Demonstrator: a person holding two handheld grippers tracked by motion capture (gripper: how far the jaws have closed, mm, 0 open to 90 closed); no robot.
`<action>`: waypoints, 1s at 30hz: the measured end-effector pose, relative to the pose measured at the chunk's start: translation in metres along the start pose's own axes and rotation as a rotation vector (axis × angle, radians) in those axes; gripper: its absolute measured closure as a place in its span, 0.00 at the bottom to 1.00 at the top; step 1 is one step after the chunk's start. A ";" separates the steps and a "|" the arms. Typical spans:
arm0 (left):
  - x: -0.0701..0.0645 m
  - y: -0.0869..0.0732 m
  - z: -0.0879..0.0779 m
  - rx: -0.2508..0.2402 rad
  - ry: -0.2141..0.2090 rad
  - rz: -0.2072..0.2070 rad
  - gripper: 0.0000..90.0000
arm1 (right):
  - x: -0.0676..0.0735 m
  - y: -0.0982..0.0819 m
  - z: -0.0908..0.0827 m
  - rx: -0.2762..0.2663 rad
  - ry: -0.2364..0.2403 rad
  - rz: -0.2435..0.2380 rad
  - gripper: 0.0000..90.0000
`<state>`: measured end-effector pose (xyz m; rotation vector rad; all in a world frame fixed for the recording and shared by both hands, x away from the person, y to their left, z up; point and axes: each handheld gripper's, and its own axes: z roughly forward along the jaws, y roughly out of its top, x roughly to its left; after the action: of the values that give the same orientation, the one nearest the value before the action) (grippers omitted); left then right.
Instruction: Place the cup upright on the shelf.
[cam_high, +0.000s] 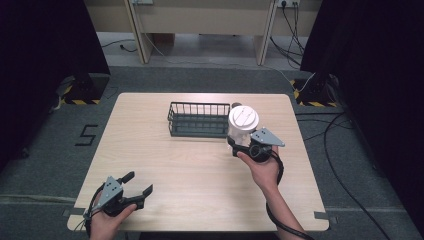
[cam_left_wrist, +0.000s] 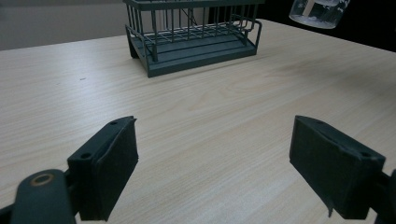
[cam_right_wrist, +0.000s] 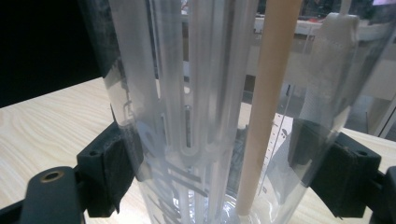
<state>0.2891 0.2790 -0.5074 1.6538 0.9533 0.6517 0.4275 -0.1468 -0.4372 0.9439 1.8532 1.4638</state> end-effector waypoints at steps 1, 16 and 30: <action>0.000 0.000 0.000 -0.001 0.000 0.000 0.16 | 0.000 0.001 0.001 0.000 0.000 -0.002 0.21; 0.000 0.000 0.000 -0.002 0.000 0.000 0.16 | -0.002 0.011 0.016 -0.003 -0.007 -0.001 0.21; 0.000 0.001 0.000 -0.007 -0.003 -0.005 0.16 | 0.000 0.021 0.032 -0.008 -0.010 0.001 0.21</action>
<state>0.2892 0.2785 -0.5069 1.6454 0.9513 0.6483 0.4567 -0.1262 -0.4234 0.9465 1.8391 1.4637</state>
